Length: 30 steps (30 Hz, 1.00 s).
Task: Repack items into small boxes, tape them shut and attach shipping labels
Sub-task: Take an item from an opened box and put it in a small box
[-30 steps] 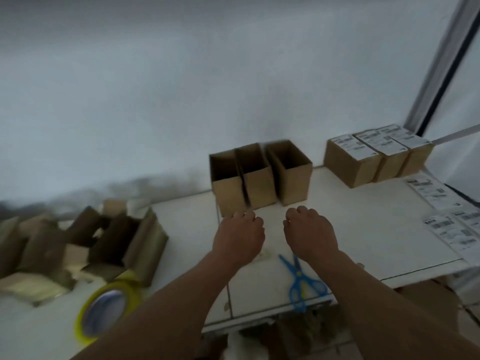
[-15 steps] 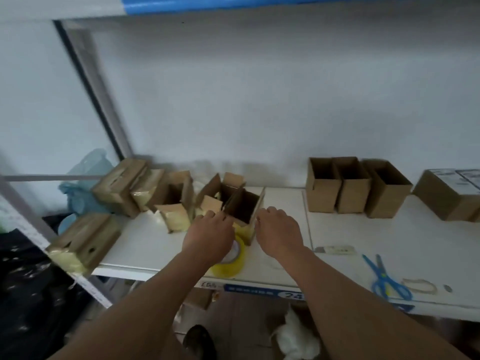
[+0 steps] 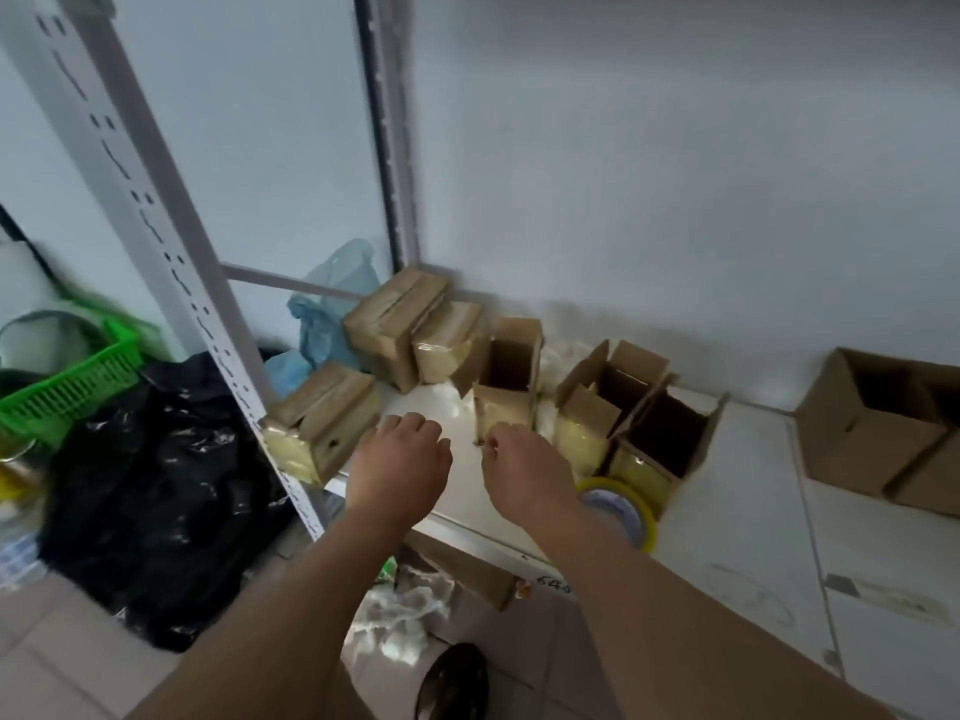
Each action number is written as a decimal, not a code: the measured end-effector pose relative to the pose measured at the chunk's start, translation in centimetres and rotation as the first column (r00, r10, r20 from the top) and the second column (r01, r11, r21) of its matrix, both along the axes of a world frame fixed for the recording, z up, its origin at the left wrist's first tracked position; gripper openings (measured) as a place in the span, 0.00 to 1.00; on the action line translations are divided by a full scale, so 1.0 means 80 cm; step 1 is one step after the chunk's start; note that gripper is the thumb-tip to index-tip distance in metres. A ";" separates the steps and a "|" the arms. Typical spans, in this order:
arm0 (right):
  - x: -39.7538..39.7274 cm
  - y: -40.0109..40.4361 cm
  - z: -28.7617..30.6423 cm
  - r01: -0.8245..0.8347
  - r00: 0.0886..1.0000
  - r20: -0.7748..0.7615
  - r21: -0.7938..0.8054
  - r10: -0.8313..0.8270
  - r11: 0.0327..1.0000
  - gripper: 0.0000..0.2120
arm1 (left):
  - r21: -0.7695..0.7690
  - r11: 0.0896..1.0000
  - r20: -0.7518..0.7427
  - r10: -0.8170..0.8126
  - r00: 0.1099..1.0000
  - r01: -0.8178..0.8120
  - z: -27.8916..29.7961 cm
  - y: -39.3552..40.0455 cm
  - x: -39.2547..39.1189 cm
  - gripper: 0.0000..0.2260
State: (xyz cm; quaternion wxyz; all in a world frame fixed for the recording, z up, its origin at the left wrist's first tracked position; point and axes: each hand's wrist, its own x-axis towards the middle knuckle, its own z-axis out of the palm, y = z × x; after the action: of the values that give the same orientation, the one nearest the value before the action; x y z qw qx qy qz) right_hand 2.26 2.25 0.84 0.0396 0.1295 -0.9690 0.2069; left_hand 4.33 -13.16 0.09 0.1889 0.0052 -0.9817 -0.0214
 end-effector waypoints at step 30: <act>-0.023 -0.166 -0.037 0.248 0.893 0.440 -0.655 0.093 0.713 0.11 | 0.933 0.135 0.248 0.432 0.867 -0.334 -0.029 -0.092 -0.017 0.17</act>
State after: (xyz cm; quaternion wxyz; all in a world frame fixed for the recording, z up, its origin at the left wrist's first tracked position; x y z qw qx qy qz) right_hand 0.44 -11.05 -2.09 -0.1268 0.0124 -0.8062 0.5778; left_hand 2.97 -20.50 -2.20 0.1842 0.3675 -0.7166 -0.5636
